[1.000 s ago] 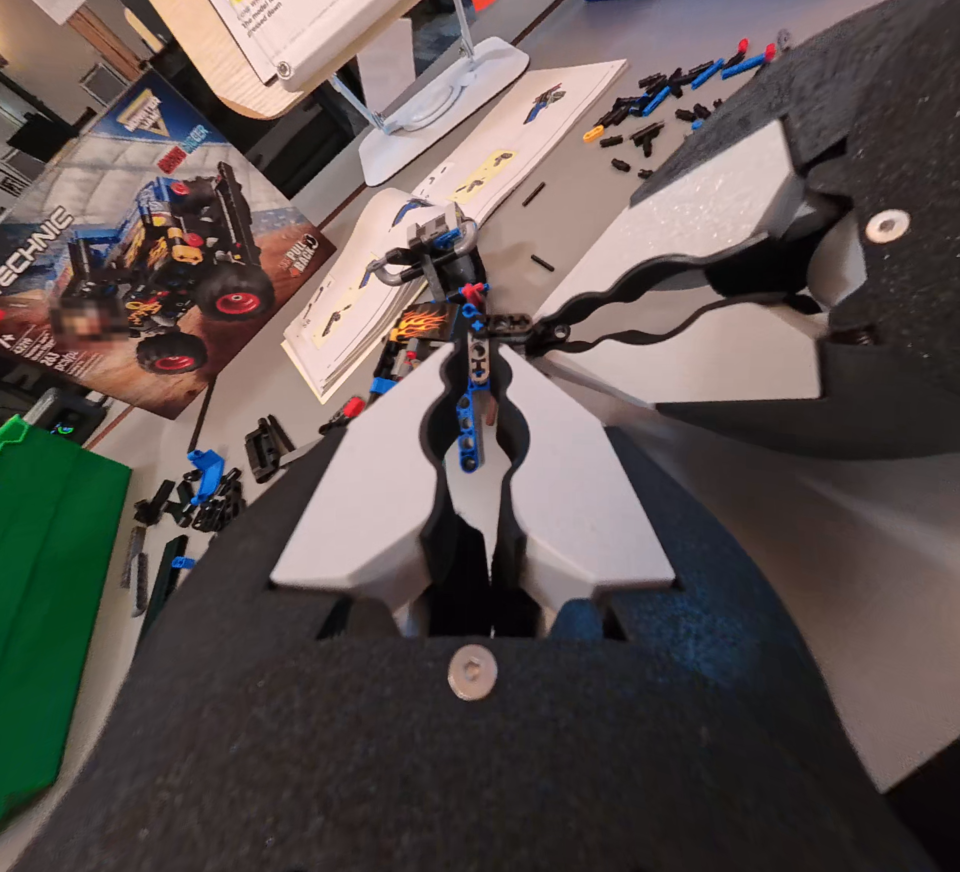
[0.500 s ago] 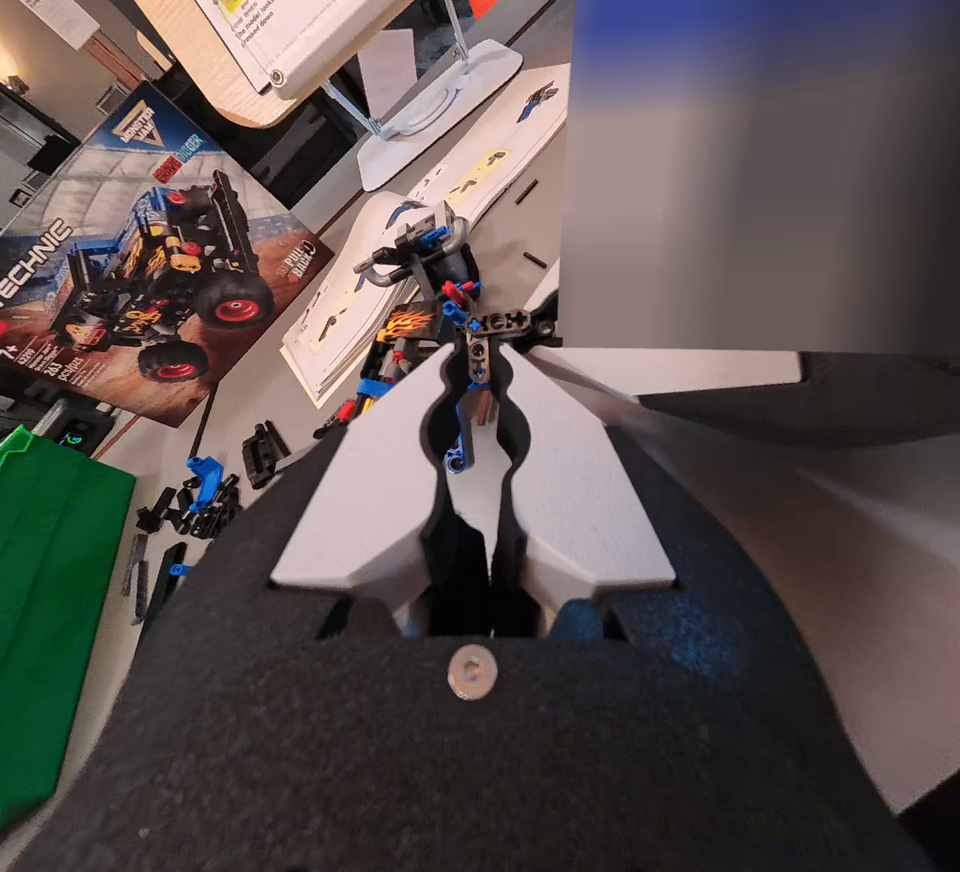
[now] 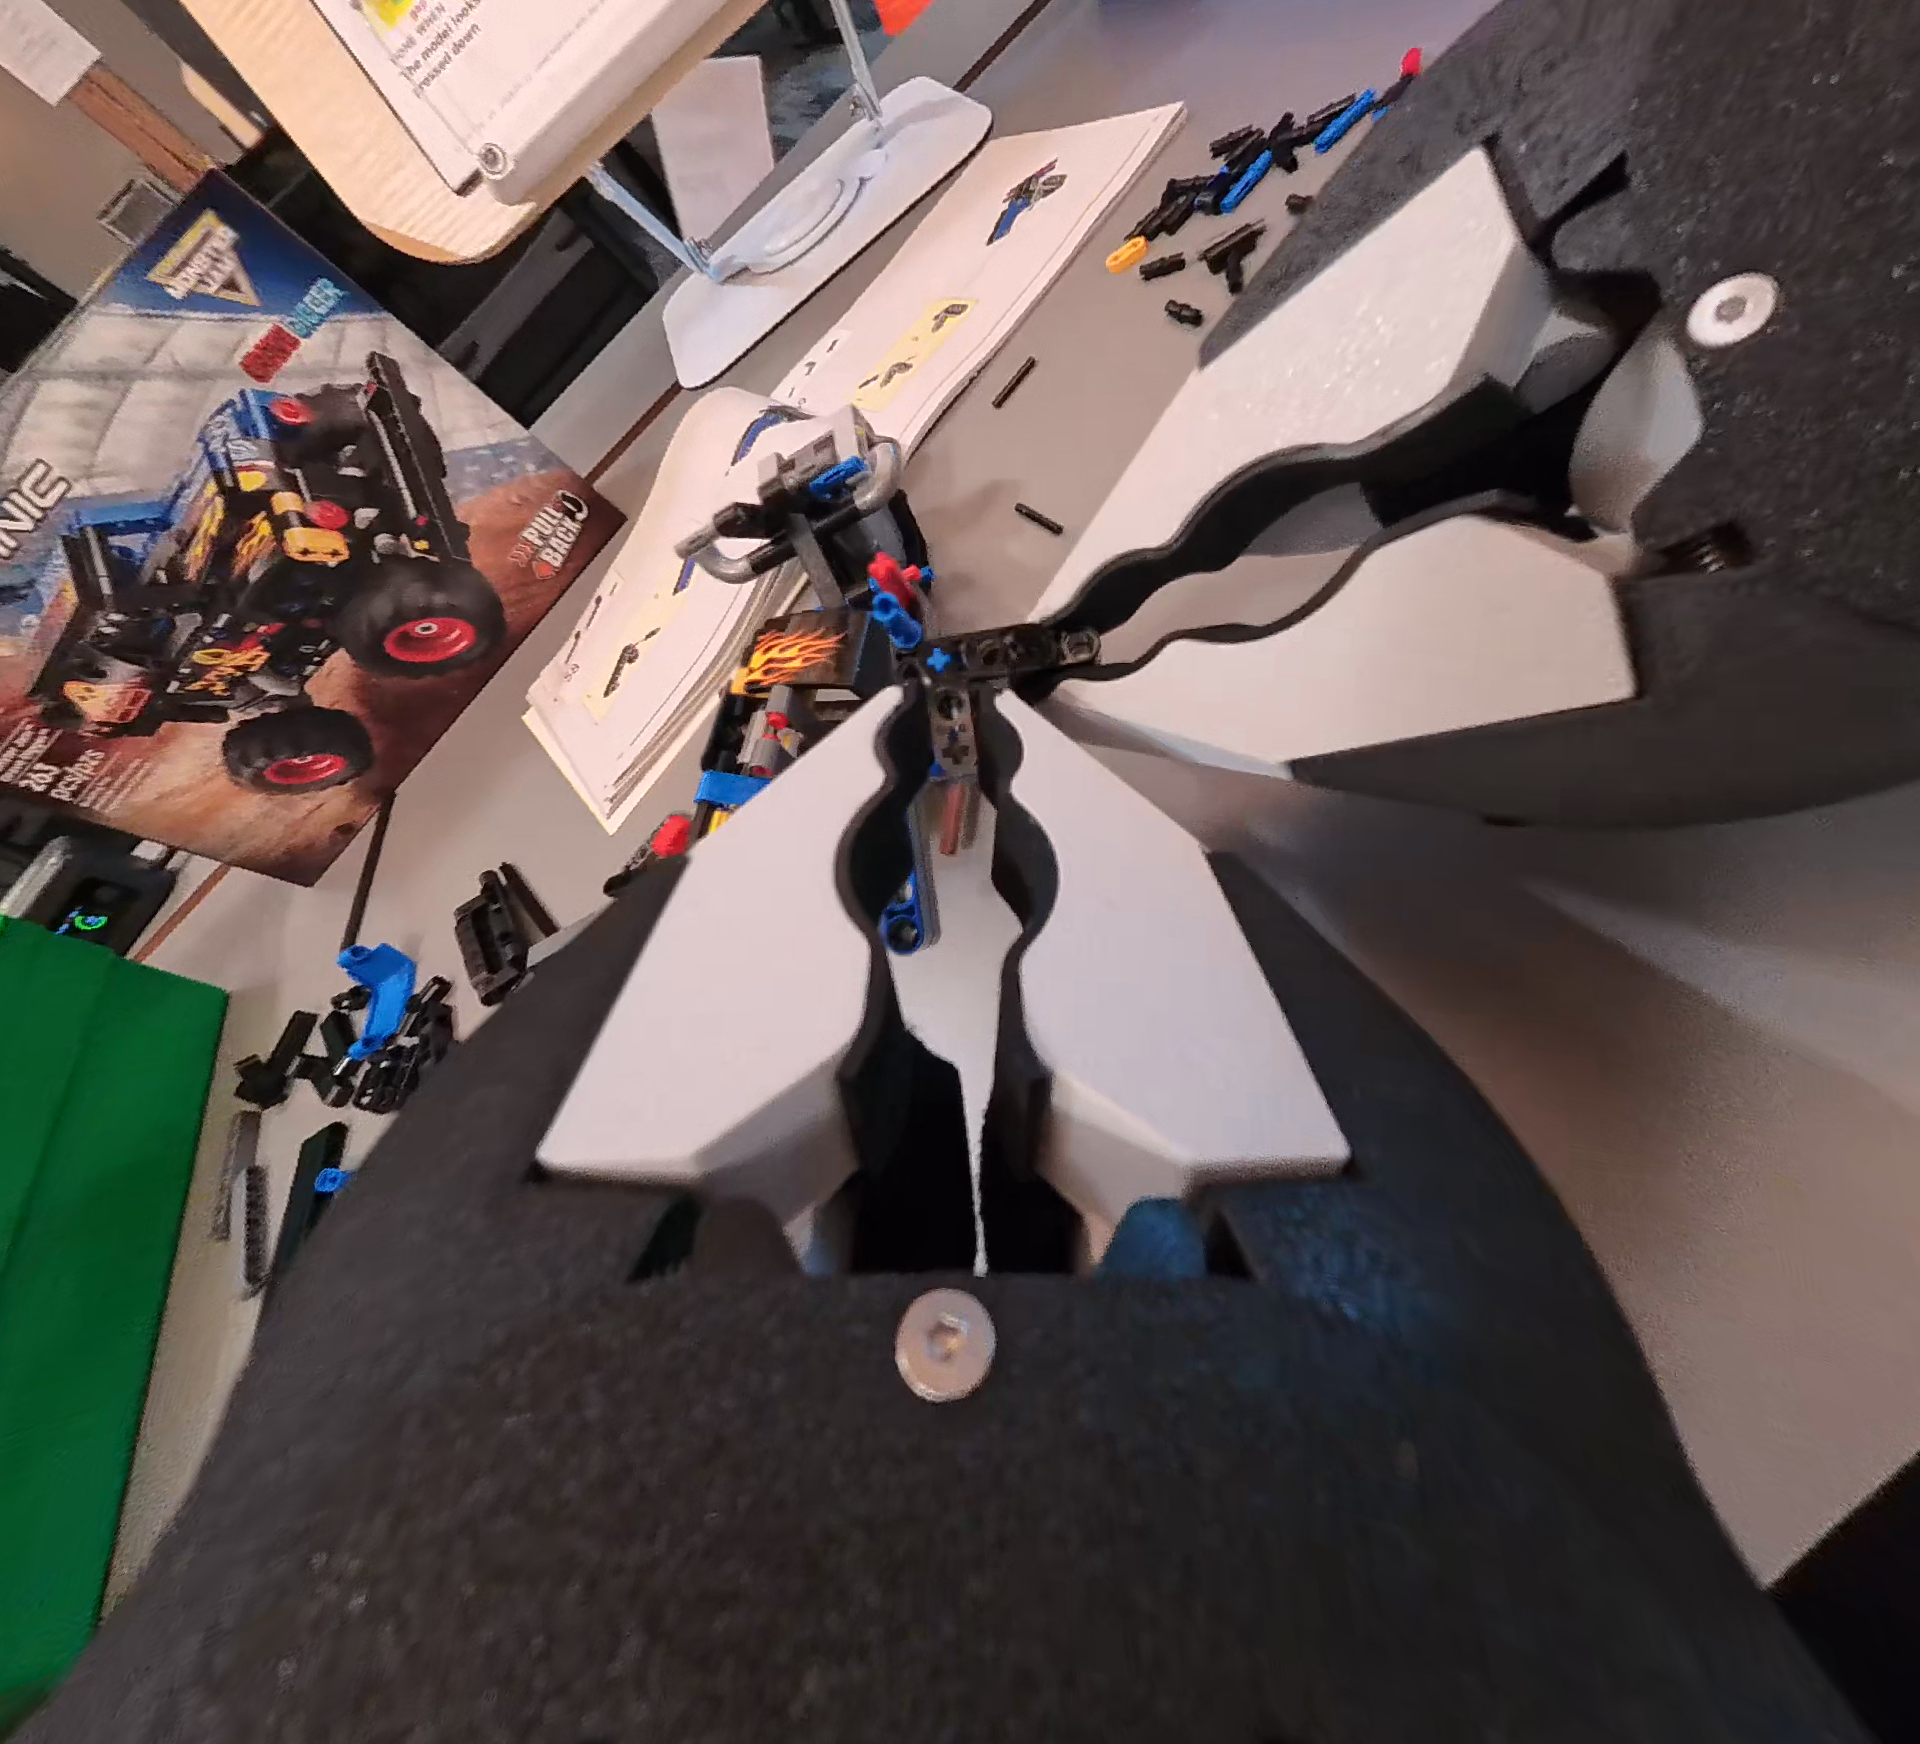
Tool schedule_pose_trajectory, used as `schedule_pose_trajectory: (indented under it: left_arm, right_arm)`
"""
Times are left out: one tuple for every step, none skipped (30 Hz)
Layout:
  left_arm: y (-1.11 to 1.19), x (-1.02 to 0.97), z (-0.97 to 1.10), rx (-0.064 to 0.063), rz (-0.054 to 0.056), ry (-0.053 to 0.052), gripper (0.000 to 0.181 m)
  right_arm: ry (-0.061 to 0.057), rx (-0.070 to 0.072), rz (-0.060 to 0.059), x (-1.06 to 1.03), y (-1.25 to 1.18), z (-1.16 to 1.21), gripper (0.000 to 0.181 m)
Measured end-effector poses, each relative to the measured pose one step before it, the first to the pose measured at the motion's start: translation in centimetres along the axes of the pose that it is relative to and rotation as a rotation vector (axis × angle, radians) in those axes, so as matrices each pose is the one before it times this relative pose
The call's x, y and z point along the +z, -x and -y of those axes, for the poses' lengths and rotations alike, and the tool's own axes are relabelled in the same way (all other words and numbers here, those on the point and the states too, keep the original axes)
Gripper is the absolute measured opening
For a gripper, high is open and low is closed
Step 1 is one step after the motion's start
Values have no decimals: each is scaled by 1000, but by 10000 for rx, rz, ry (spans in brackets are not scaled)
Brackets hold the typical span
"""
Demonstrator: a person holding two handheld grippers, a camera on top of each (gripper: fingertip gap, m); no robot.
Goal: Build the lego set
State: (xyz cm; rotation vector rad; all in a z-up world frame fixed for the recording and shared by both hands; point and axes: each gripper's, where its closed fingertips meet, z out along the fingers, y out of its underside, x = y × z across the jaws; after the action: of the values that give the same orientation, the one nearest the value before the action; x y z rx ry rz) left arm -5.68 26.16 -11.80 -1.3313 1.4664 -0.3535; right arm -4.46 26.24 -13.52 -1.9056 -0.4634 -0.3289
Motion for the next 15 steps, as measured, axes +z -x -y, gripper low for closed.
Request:
schedule_pose_trajectory:
  left_arm:
    - [-1, 20, -28, 19, -51, 38, 6]
    - [22, 25, -28, 45, -4, 40, 6]
    - [9, 15, 10, 44, 9, 19, 7]
    - [-3, 14, 15, 36, 6, 2, 7]
    - [0, 3, -14, 25, -2, 24, 7]
    - [-8, 41, -46, 2, -19, 41, 7]
    - [-21, 30, -49, -26, -43, 40, 6]
    - [6, 29, -21, -53, -39, 11, 6]
    - [14, 3, 2, -60, -50, -15, 6]
    - [-27, 38, -72, -51, -91, 32, 6]
    - [117, 62, -116, -62, -8, 55, 6]
    - [148, 117, -181, -20, 17, 81, 6]
    - [44, 171, -270, 8, -45, 133, 6]
    - [-100, 161, -212, -2, -123, 91, 6]
    - [-63, 64, -45, -30, -97, 0, 6]
  right_arm:
    - [2, 61, 61, 20, 34, -17, 7]
    - [11, 63, 57, 31, 28, -23, 7]
    - [3, 51, 46, 22, 28, -18, 7]
    - [0, 19, 1, -4, -16, -5, 7]
    - [1, 13, 3, -1, -13, -14, 7]
    - [29, 24, 49, 28, 64, -65, 7]
    - [44, 42, 65, 54, 65, -86, 7]
    - [38, 44, 42, 45, 31, -71, 7]
    - [21, 52, 54, 39, 29, -44, 7]
    - [10, 69, 71, 14, 57, -34, 7]
    - [52, 110, 78, 24, 55, -102, 7]
    - [76, 123, 93, 63, 69, -149, 7]
    - [65, 159, 125, 71, 86, -163, 7]
    - [101, 185, 222, 85, 200, -176, 7]
    - [109, 173, 117, 48, 72, -174, 6]
